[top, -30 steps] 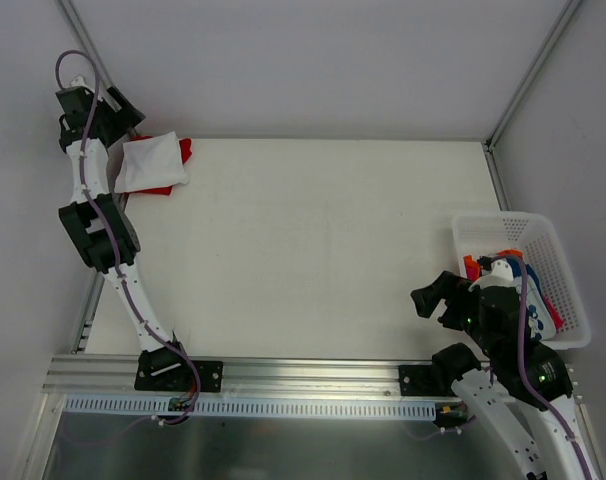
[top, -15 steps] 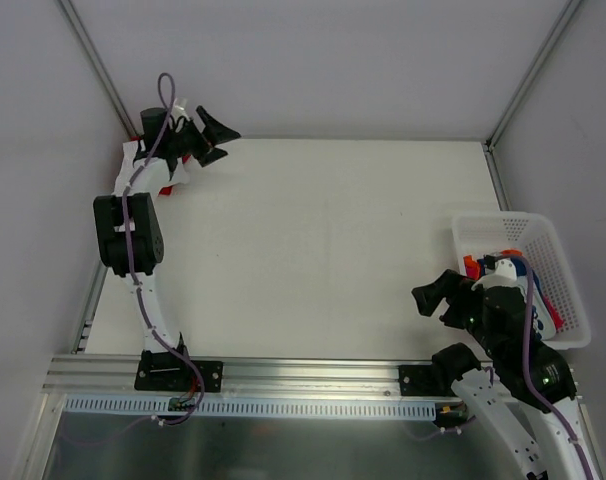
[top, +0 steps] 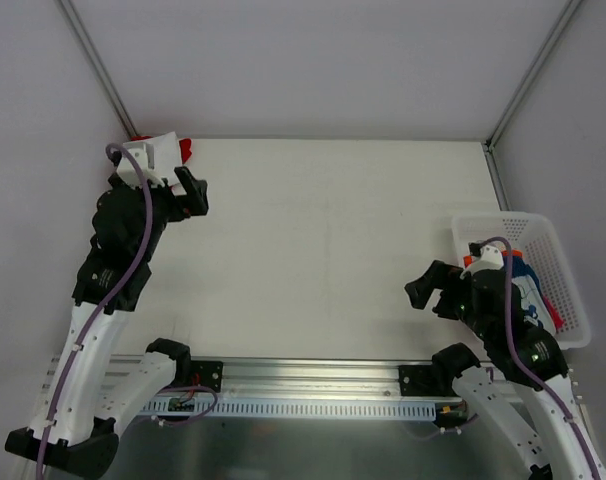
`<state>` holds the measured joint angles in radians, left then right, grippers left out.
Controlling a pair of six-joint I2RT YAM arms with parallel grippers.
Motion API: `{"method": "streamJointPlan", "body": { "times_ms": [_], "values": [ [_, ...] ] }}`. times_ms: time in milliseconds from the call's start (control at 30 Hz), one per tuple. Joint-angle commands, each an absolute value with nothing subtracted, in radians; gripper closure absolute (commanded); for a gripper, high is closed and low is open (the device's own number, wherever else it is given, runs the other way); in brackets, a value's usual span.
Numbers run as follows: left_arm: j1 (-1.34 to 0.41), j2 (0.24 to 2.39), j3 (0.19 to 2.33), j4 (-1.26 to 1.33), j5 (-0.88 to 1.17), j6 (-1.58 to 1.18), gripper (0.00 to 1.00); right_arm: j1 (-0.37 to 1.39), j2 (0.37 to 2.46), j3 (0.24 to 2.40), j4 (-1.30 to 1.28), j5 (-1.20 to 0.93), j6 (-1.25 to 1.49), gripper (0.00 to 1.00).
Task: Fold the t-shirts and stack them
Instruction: Neatly place the folded tshirt to the corner
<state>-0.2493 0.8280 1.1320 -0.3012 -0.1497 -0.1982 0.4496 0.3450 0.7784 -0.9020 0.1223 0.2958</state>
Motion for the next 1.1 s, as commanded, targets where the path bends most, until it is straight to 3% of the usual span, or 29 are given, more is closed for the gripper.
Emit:
{"method": "streamJointPlan", "body": {
  "times_ms": [0,133,267,667,1067],
  "values": [
    [-0.255,0.789,0.997,-0.489,-0.214,-0.176,0.01,0.454,0.473,0.862,-0.813,0.089,0.194,0.01],
    [-0.253,0.736,0.941,-0.532,-0.187,-0.19,0.01,0.457,0.69,1.024,-0.851,0.144,0.086,0.0],
    [-0.255,0.683,0.891,-0.531,-0.218,-0.189,0.01,0.462,0.77,1.08,-0.786,0.097,0.038,0.01],
    [-0.252,0.485,0.851,-0.531,-0.302,-0.14,0.01,0.549,0.704,0.737,-0.482,0.011,0.054,0.01],
    [-0.19,0.508,0.884,-0.571,-0.289,-0.172,0.01,0.614,0.706,0.718,-0.477,0.067,0.064,0.01]
  ]
}}
